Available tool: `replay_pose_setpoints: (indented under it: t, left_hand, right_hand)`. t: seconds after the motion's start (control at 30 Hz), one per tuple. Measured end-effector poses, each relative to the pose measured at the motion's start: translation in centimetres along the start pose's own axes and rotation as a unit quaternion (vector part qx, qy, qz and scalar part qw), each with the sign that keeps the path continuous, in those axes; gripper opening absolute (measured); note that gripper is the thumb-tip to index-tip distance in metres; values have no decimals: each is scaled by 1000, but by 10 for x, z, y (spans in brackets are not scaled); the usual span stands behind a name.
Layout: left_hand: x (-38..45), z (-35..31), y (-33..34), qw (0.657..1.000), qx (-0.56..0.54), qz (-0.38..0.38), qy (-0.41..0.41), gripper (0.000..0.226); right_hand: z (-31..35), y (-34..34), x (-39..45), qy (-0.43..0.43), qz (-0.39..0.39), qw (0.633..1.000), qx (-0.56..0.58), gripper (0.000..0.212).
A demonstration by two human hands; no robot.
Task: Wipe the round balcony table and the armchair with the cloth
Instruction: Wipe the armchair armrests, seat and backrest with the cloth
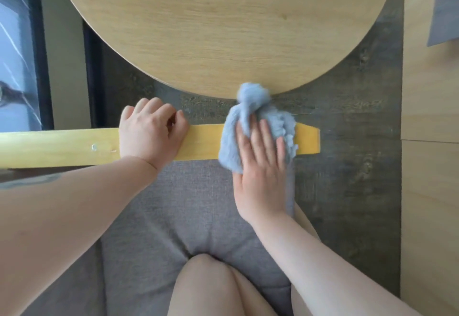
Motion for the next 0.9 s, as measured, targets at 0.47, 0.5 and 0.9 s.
replay_pose_setpoints:
  t: [0.47,0.5,0.9]
  left_hand:
    - [0,2,1,1000,-11,-2,-13,37]
    - [0,2,1,1000,-10,-5,-16,37]
    - [2,-1,1,1000,-15,3,-3,36]
  right_hand:
    - [-36,-3,-29,-3,32,998,-47,69]
    - [-44,-8,-24,52,9,998,-41,67]
    - [-44,-16,4,80,-18,996,-18,63]
Point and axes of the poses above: each hand's wrist, its own x-axis towards the middle knuckle, its own y-axis out of the palm, z = x × y, the point moved 4 cm from there along x, towards the middle knuckle, and after that the axes turned 5 degrees about x, right-handed, at the moved point
